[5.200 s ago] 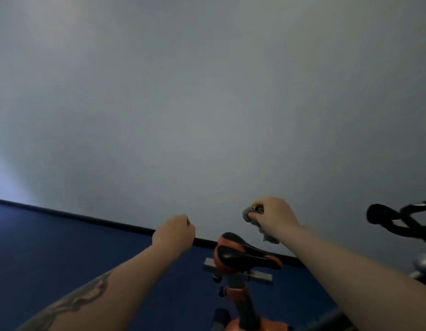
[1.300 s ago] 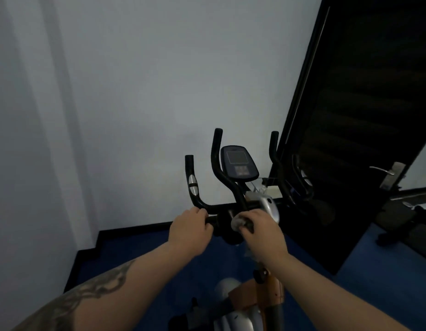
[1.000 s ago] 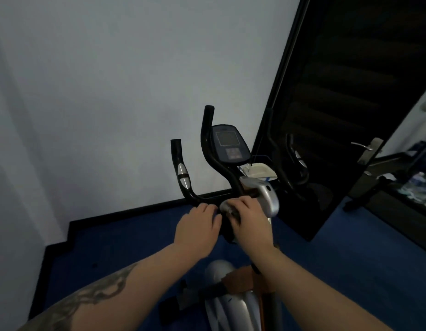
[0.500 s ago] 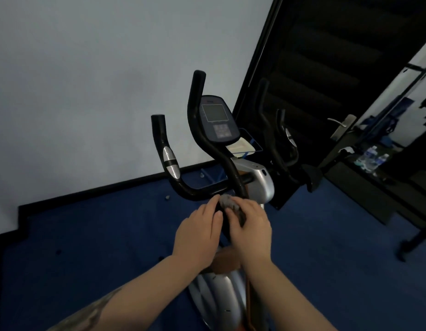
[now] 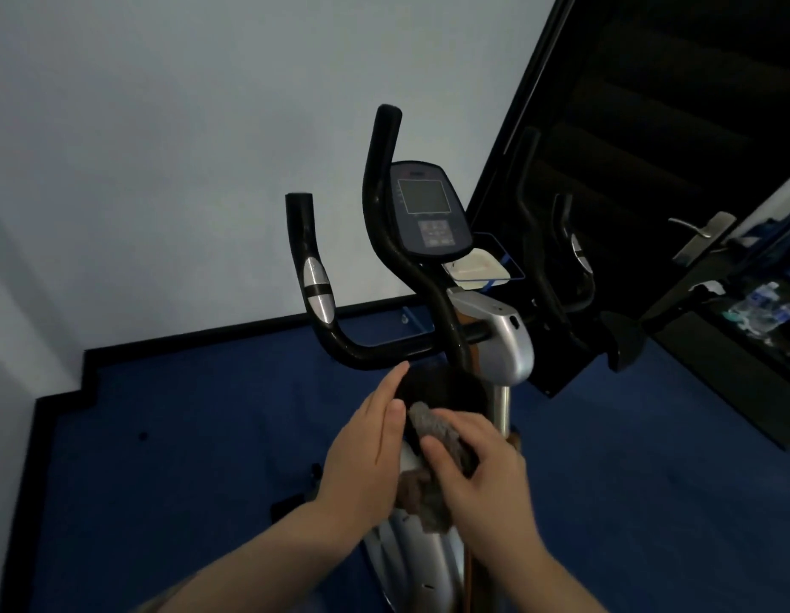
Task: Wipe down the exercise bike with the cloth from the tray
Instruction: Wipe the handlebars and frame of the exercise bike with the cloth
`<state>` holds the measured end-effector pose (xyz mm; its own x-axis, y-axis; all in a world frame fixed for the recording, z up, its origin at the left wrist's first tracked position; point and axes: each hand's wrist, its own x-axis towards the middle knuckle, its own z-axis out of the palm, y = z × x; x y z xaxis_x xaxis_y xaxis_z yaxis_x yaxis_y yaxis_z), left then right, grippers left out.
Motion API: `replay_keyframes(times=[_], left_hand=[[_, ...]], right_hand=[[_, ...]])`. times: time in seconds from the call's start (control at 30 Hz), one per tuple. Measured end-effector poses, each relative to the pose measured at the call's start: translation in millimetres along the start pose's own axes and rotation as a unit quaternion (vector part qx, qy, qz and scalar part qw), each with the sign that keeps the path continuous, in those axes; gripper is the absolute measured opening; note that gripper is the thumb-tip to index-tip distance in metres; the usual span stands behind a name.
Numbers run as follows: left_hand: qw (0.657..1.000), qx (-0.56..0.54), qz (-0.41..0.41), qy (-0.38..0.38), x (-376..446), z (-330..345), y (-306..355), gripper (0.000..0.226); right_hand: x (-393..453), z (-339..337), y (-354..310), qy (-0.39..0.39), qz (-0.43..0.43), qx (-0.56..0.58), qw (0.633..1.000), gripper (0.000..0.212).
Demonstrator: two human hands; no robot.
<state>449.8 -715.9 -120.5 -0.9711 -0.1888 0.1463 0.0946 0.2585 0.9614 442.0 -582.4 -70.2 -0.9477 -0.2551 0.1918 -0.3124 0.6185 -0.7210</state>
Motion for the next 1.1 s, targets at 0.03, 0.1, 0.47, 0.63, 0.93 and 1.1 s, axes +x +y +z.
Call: replay_keyframes(times=[0.03,0.1,0.47,0.63,0.93,1.1], left_hand=[[1.0,-0.006,0.001,0.007,-0.6,2.1,-0.7,0.051],[0.999,-0.023,0.001,0.031,-0.7,6.7,-1.3,0.051],[0.998,0.02,-0.013,0.066,9.0,4.8,11.2,0.041],[0.999,0.027,-0.006,0.044,12.4,7.7,15.4,0.034],[0.998,0.039,-0.032,0.037,11.0,2.8,7.4,0.036],[0.998,0.011,-0.012,0.058,9.4,10.4,8.9,0.035]], right_hand=[[2.2,-10.1,4.2,-0.023,-0.02,-0.021,0.999,0.026],[16.7,-24.3,5.5,0.003,-0.09,-0.079,0.993,0.029],[15.5,-29.4,36.8,-0.031,-0.227,-0.213,0.95,0.036],[56.9,-30.2,15.4,0.064,-0.24,-0.158,0.956,0.03],[24.1,-36.6,46.6,-0.016,-0.224,-0.139,0.965,0.04],[70.9,-31.4,17.1,0.026,-0.211,-0.102,0.972,0.029]])
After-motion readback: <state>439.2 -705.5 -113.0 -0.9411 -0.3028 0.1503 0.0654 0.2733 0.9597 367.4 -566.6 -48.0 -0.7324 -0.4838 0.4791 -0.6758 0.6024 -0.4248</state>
